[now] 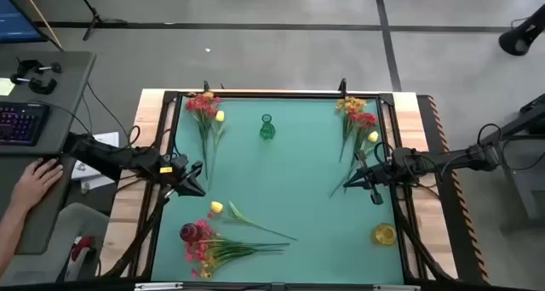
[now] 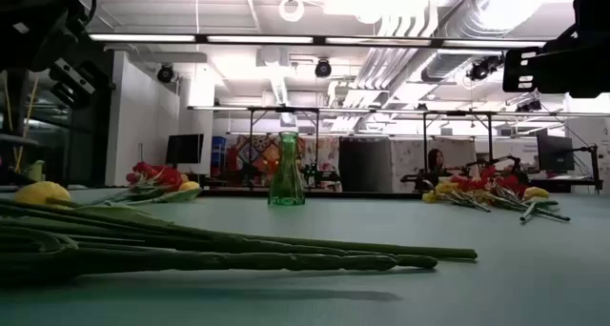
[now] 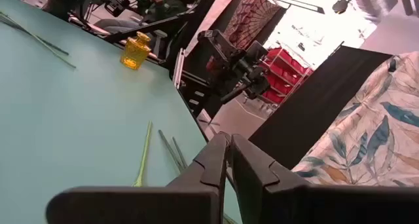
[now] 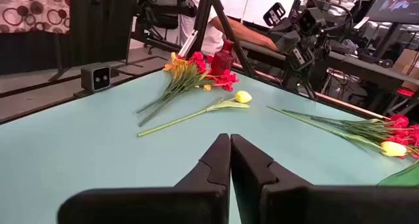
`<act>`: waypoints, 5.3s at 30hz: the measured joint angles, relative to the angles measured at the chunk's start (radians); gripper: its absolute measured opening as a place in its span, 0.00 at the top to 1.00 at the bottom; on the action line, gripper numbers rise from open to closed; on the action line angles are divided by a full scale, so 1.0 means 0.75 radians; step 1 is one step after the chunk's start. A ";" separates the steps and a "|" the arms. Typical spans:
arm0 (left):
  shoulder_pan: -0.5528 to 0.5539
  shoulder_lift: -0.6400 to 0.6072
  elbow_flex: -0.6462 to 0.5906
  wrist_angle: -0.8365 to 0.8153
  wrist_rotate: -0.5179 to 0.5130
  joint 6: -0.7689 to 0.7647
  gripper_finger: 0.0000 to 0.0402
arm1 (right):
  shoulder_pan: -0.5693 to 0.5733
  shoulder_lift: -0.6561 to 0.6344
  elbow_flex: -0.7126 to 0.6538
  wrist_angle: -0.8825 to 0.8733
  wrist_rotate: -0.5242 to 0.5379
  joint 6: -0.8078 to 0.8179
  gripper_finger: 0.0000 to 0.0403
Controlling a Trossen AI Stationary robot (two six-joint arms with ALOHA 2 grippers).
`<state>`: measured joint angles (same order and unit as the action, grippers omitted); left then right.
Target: Sort flowers into vase by color
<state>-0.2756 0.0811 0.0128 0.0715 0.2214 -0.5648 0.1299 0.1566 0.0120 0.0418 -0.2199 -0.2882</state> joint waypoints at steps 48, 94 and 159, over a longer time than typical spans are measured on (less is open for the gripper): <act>0.000 0.001 0.000 0.000 0.000 0.000 0.97 | 0.000 0.000 0.000 -0.001 -0.008 0.000 1.00; 0.000 0.001 0.000 0.000 -0.001 0.000 0.97 | -0.001 0.000 0.000 0.000 -0.002 0.000 1.00; 0.000 0.001 0.000 0.001 0.000 0.000 0.97 | -0.042 0.031 0.015 0.659 0.465 0.579 1.00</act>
<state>-0.2756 0.0814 0.0128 0.0719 0.2214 -0.5648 0.0985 0.1798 0.0235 0.5359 0.1290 0.1460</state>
